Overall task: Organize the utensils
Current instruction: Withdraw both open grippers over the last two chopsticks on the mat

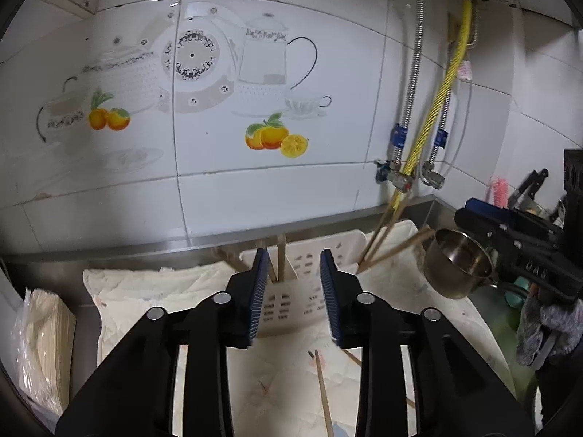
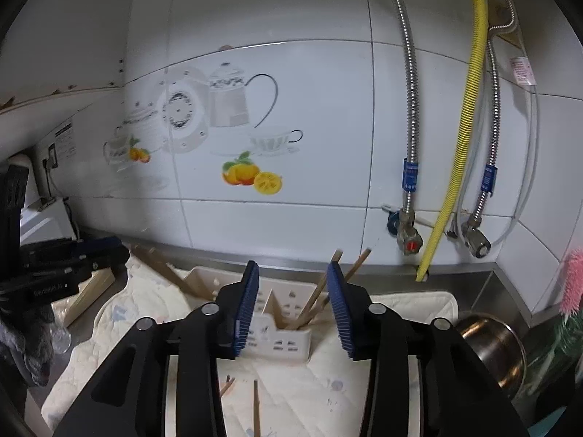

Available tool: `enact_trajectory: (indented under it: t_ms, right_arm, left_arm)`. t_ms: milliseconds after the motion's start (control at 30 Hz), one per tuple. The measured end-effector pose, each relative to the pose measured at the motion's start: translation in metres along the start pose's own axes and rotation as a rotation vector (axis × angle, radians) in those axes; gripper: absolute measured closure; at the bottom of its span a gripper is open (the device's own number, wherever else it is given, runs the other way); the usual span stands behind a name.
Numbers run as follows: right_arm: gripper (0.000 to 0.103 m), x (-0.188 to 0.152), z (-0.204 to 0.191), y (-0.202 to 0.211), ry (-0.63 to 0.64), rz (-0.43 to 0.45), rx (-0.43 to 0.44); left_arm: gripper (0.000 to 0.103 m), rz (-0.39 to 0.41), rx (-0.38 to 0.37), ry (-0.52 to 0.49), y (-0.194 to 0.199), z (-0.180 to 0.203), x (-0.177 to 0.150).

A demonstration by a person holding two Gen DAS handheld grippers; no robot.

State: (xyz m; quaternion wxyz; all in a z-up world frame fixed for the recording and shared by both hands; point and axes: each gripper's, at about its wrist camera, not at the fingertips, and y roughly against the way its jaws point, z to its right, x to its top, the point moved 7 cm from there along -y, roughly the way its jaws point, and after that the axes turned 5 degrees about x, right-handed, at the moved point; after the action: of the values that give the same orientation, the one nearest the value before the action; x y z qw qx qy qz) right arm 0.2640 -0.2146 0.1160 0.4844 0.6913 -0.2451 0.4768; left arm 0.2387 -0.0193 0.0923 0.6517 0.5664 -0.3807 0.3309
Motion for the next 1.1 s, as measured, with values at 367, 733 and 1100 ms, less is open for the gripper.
enact_trajectory:
  t_ms: [367,733,1100]
  right_arm:
    - [0.060,-0.092,-0.035,0.025,-0.014,-0.057,0.031]
    - [0.060,-0.189,-0.041,0.034,-0.095,-0.153,0.049]
    - [0.067,-0.252,-0.041,0.026,-0.133,-0.262,0.048]
  left_arm:
    - [0.060,-0.051,0.000,0.067,0.025,-0.005,-0.077]
    - [0.052,-0.122,0.039,0.151,0.028,-0.025,-0.144]
    - [0.050,-0.178,0.065,0.190,0.031,-0.037,-0.185]
